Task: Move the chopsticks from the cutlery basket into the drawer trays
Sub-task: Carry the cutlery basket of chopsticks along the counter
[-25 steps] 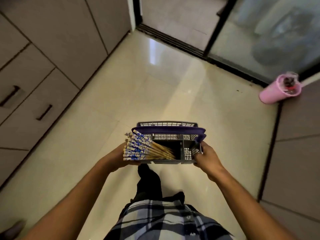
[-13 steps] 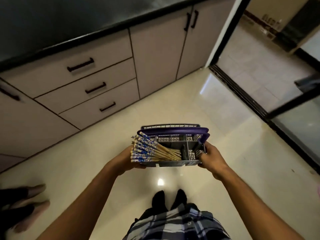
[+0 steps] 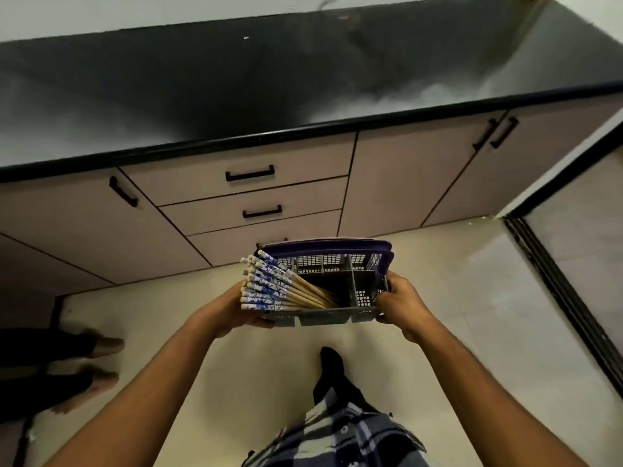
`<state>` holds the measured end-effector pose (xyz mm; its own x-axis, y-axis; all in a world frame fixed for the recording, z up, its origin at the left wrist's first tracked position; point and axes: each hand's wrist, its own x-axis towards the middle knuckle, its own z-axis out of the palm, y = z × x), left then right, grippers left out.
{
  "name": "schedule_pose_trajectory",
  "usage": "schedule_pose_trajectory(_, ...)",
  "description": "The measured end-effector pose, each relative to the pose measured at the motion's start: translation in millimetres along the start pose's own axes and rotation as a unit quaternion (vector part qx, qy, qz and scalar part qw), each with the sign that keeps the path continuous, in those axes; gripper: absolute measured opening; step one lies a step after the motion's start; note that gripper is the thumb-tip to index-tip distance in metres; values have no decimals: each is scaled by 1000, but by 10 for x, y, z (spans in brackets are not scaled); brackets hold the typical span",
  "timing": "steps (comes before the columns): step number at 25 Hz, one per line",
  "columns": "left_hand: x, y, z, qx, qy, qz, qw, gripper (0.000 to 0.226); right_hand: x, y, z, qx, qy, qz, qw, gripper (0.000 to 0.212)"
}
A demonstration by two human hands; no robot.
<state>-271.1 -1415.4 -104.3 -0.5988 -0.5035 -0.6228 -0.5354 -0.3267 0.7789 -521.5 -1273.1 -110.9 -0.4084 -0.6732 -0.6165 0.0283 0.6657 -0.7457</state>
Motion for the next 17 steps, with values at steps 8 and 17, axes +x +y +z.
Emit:
schedule_pose_trajectory(8, 615, 1052, -636, 16, 30, 28, 999, 42, 973, -1367, -377, -30, -57, -28, 998, 53)
schedule_pose_trajectory(17, 1314, 2138, -1954, 36, 49, 93, 994, 42, 1929, -2978, -277, -97, -35, -95, 990, 38)
